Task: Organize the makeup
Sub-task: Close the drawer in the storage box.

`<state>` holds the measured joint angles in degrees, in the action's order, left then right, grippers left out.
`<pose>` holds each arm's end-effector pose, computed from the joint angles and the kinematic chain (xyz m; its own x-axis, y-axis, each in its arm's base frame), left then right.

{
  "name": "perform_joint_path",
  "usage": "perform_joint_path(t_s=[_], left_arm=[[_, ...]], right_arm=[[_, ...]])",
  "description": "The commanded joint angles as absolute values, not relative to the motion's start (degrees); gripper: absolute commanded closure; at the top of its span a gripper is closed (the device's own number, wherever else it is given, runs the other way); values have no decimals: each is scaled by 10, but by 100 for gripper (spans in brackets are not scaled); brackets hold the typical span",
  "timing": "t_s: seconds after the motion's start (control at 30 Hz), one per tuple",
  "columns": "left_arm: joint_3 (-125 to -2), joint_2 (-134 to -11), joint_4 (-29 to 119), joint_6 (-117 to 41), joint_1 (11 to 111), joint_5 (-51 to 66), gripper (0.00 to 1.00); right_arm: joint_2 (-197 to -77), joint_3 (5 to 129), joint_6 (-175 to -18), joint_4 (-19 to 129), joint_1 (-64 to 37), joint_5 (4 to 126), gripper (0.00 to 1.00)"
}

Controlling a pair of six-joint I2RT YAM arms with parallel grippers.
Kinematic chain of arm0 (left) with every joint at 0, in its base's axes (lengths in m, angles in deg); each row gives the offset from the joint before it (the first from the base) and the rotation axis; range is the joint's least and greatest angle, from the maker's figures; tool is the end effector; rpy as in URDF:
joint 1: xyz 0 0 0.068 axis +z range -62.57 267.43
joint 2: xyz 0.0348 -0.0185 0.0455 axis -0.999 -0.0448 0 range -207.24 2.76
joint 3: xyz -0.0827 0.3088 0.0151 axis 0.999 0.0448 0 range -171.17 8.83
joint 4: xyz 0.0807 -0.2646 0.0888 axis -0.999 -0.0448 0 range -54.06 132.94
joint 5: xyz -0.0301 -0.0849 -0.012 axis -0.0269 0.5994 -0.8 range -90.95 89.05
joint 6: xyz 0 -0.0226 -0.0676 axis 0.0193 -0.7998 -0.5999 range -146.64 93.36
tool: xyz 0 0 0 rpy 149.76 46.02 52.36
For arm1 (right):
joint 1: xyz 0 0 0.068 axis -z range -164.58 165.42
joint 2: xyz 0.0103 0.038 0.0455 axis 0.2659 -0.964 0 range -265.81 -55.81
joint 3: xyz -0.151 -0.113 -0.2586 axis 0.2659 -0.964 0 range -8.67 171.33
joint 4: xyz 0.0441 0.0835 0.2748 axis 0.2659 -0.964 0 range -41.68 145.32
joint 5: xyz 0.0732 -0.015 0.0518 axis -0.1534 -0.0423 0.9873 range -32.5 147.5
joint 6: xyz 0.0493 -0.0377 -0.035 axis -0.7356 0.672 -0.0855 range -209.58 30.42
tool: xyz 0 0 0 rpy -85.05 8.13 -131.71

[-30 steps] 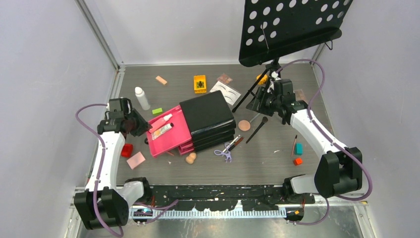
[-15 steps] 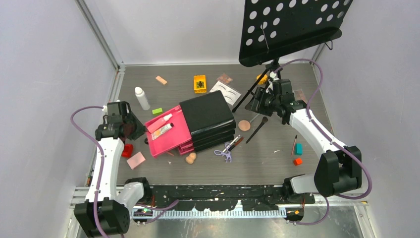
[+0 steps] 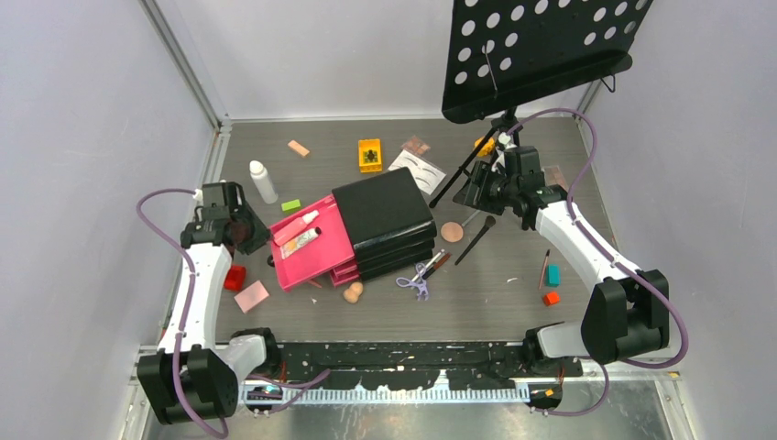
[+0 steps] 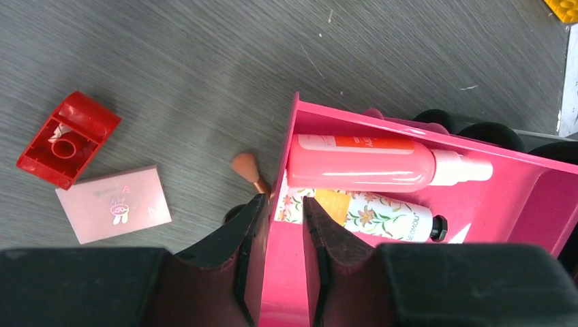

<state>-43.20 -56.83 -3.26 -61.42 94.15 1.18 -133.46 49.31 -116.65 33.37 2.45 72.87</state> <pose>0.2203 0.0238 0.2993 -0.6036 -0.6451 -0.4685 -0.5350 0.7634 -0.3619 0.3187 0.0893 0.2958 -0.7627 0.2746 -0.5855 -0.0701 0.8649 0.4970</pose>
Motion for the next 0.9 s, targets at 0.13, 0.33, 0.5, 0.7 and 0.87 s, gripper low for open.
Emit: perform_joint_path(t_s=[0.13, 0.33, 0.5, 0.7, 0.87], left_arm=[[-426, -580, -6, -574, 942, 30, 76], [-414, -564, -28, -563, 942, 41, 77], [-398, -558, -23, -565, 942, 45, 78], [-394, -567, -4, -566, 942, 46, 83], [-399, -577, 8, -565, 942, 47, 87]], right_arm=[[-1333, 523, -1154, 342, 22, 731, 40], [-1336, 524, -1155, 343, 22, 729, 40], [-1340, 527, -1154, 343, 22, 731, 40], [-1342, 529, -1152, 340, 22, 732, 40], [-1343, 530, -1152, 340, 22, 733, 40]])
